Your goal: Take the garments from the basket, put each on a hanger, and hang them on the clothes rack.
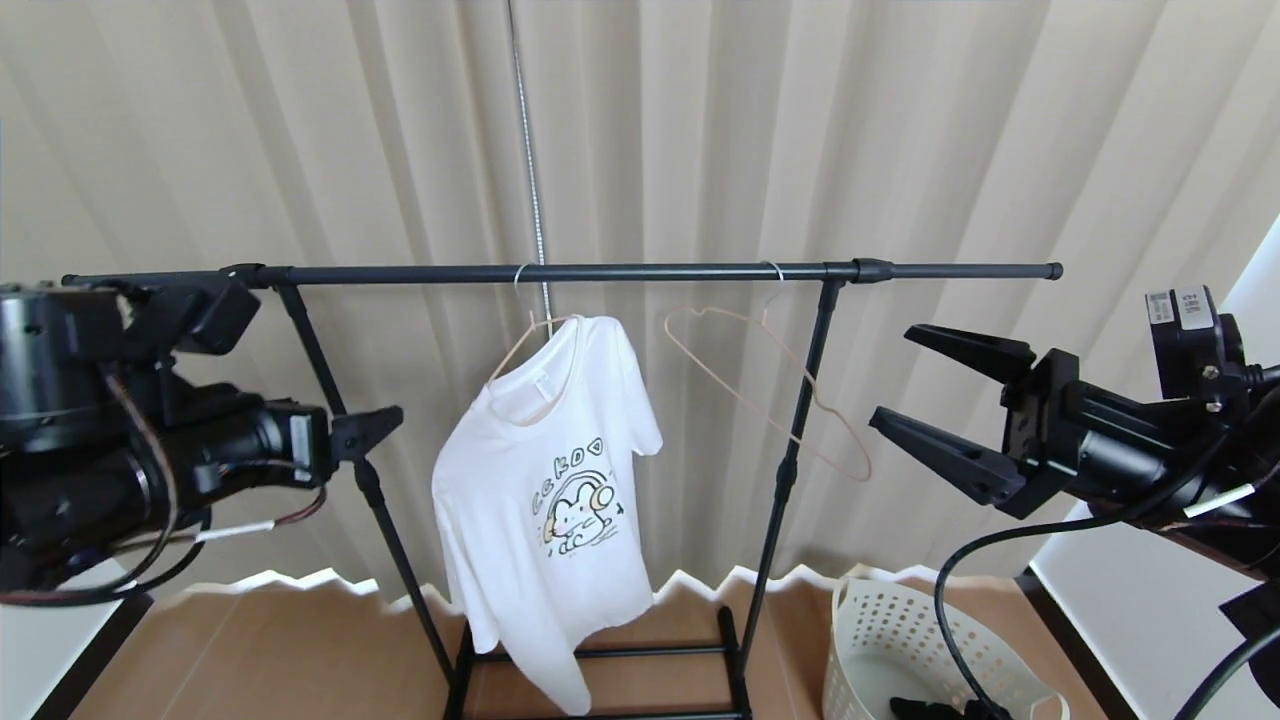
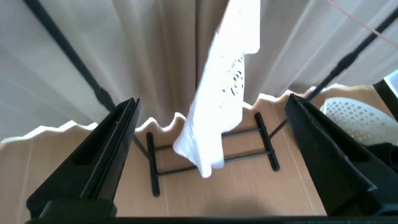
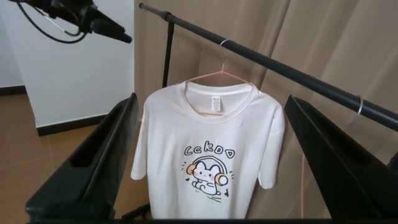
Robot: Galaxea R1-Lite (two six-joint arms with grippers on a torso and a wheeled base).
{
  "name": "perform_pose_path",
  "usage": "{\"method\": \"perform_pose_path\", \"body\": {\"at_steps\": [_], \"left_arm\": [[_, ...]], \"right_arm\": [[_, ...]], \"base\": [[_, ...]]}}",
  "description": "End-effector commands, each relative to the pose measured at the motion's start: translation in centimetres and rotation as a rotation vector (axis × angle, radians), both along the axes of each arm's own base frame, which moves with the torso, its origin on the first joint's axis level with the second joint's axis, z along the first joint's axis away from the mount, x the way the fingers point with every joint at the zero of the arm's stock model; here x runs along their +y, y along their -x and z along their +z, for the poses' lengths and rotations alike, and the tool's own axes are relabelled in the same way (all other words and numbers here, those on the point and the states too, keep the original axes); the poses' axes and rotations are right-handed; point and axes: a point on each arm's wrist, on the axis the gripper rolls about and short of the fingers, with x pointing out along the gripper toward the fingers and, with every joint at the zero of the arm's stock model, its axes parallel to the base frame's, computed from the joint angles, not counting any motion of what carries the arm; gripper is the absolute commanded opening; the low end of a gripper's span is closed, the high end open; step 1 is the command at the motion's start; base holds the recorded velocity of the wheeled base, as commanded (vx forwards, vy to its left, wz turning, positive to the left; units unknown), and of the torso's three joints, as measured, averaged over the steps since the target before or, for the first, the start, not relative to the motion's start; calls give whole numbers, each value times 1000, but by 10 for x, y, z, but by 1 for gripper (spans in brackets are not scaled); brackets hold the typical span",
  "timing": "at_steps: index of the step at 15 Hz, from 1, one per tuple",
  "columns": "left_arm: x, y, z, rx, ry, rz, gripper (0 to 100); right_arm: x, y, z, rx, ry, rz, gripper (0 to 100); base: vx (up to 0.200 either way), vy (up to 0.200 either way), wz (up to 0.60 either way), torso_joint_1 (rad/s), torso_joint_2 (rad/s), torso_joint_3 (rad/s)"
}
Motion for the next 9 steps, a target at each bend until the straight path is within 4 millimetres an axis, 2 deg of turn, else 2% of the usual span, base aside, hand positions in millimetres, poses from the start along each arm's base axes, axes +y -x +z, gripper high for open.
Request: {"method": "perform_pose_path", "body": {"at_steps": [1,4,5,6,8,9], "left_arm": [[12,67,-8,-49,9,1,100],[18,111,-17,-119,11,-12,100],[19,116,-19,-123,8,-15,100],[22,134,-35,-123,-19,-23,100],[26,150,-53,-111,-26,-11,100],[27,157,-58,-119,-25,-6,100]], "right_arm": [[-2,8,4,12,-17,-54,100],[-9,19,-15,100,4,-383,100],[-11,22,-18,108,12,-418,100],[-18,44,-29,145,43,-524,100],[-26,80,-42,166,100,-542,100],[-28,92,-45,165,125,-547,100]], "base": [[0,0,0,0,0,0],[0,0,0,0,0,0],[0,0,0,0,0,0],[0,0,0,0,0,0],[0,0,0,0,0,0],[0,0,0,0,0,0]]}}
